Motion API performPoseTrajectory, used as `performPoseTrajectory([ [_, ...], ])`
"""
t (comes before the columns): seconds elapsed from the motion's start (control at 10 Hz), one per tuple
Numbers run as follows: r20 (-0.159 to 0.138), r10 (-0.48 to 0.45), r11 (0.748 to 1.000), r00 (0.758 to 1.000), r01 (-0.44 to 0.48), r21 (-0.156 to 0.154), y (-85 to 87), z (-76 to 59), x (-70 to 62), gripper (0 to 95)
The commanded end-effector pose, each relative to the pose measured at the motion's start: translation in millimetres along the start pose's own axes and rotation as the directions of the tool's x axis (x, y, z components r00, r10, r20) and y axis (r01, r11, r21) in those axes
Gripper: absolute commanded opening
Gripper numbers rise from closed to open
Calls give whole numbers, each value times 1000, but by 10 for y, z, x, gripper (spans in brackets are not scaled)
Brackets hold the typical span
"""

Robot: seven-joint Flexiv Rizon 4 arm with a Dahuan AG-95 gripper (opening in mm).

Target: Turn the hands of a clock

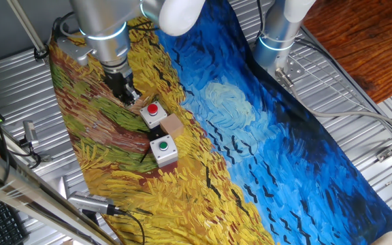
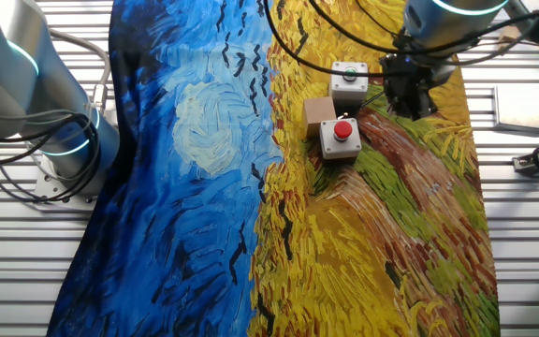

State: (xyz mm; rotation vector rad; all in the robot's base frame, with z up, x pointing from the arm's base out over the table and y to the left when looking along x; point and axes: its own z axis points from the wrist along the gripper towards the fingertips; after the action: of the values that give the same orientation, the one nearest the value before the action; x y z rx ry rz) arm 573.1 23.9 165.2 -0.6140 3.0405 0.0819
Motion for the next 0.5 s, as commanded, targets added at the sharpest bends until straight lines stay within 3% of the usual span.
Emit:
performPoseTrajectory([
  [0.1, -2, 5, 1000, 1000, -5, -4, -4, 11, -23, 0],
  [0.3, 5, 37, 999, 999, -37, -13, 13, 20, -25, 0],
  [0.5, 1, 109, 994, 994, -109, -9, 285, 155, -236, 0],
])
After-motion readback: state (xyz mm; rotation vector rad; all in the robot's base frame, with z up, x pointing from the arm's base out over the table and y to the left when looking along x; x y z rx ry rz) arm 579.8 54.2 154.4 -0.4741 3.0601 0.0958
